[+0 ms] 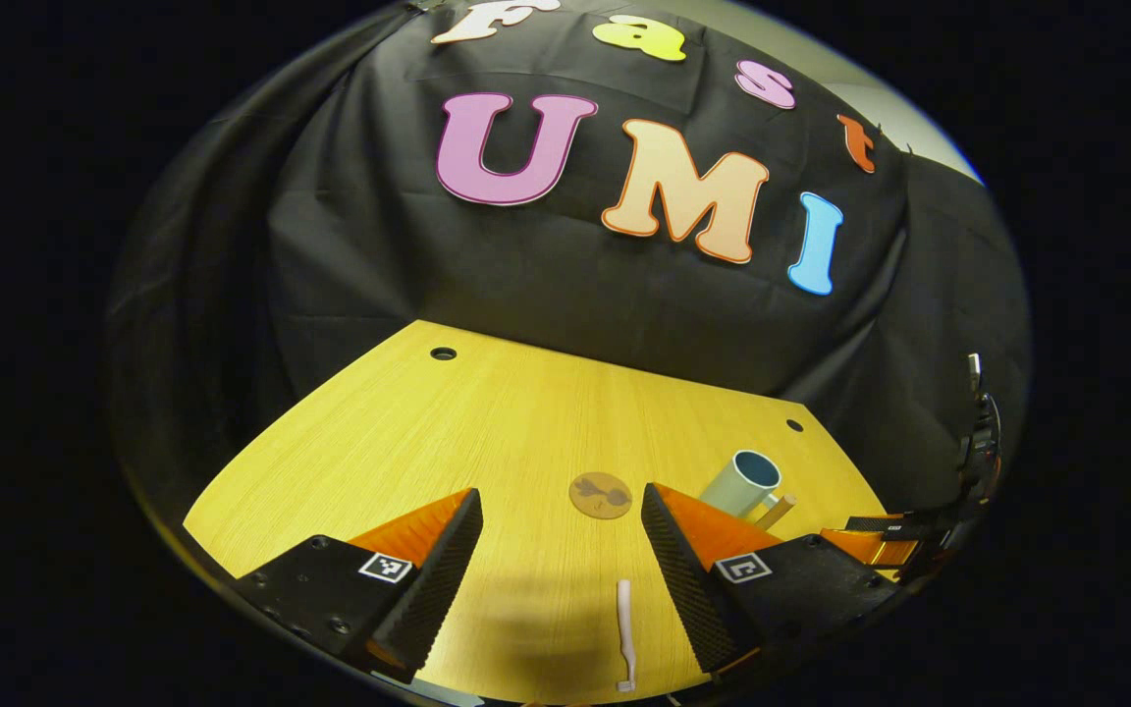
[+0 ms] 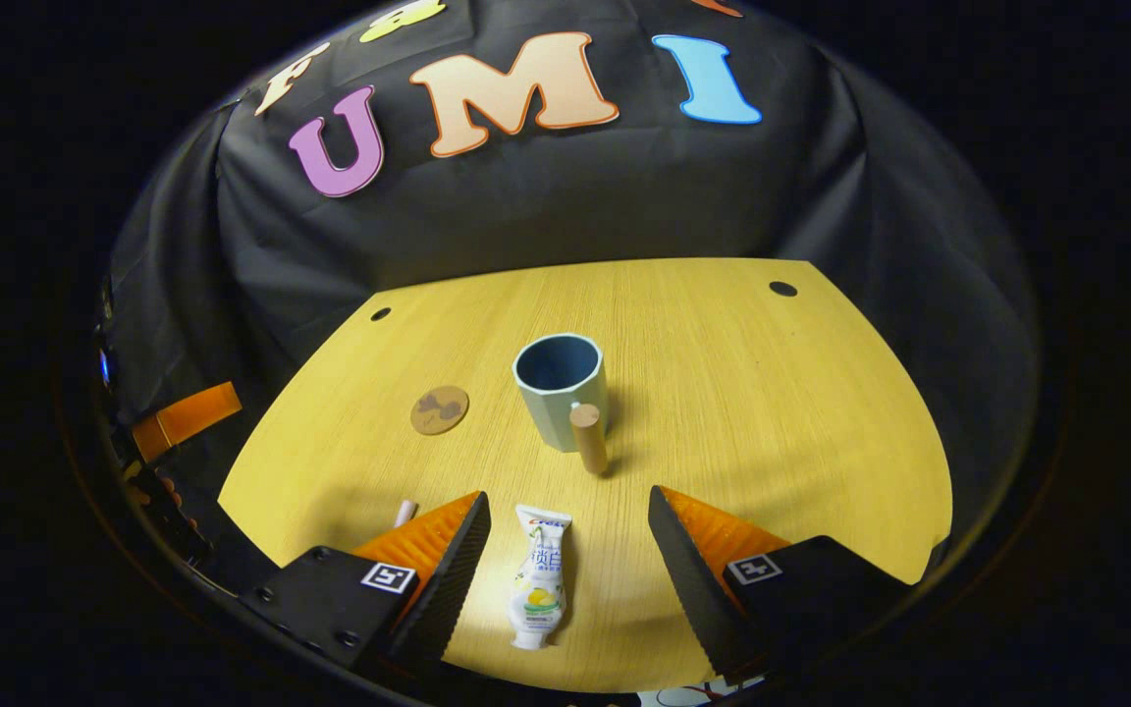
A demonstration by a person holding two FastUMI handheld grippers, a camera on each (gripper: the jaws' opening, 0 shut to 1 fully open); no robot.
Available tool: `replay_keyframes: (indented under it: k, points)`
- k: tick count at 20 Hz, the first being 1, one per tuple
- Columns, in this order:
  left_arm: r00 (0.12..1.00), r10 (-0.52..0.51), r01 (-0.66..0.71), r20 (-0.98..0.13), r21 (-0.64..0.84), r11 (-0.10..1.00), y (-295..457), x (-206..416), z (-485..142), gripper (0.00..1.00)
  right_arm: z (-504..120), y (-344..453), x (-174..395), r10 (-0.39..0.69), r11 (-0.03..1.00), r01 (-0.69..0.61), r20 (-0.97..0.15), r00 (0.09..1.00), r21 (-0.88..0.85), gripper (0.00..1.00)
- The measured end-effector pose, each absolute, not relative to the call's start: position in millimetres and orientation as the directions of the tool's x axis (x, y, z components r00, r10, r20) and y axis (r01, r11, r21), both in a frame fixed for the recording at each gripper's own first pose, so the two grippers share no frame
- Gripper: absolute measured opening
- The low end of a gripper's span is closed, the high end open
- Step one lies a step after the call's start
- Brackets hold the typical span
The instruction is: Put the toothbrush and toothpaste on the desktop into the cup, then pick up the cup and place it on the coaster on the desktop.
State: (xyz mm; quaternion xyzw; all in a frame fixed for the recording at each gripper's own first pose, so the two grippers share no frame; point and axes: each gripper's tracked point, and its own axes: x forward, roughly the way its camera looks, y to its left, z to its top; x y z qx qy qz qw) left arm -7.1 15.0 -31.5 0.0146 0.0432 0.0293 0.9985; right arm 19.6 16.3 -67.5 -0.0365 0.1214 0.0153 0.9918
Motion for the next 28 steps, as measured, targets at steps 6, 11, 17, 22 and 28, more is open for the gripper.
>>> replay_keyframes:
  k: [6, 11, 17, 22, 28]
  points:
    - [0.99, 0.11, -0.105, -0.085, 0.061, 0.993, 31, -19, -33, 0.95, -103, 29, 39, 0.031, 0.989, -0.084, -0.39, 0.92, -0.119, 0.94]
    - [0.982, 0.156, -0.15, -0.106, 0.061, 0.987, 45, -29, -39, 0.95, -135, 36, 50, 0.016, 0.99, -0.09, -0.54, 0.841, -0.112, 0.94]
    - [0.97, 0.192, -0.19, -0.152, 0.03, 0.981, 56, -38, -54, 0.95, -166, 30, 62, -0.044, 0.991, -0.055, -0.693, 0.72, -0.121, 0.94]
    - [0.959, 0.221, -0.219, -0.178, 0.03, 0.975, 67, -35, -60, 0.96, -174, 25, 74, -0.101, 0.986, -0.034, -0.736, 0.669, -0.166, 0.78]
    - [0.953, 0.235, -0.243, -0.19, -0.018, 0.97, 74, -32, -62, 0.96, -176, 22, 75, -0.123, 0.986, -0.006, -0.761, 0.637, -0.165, 0.48]
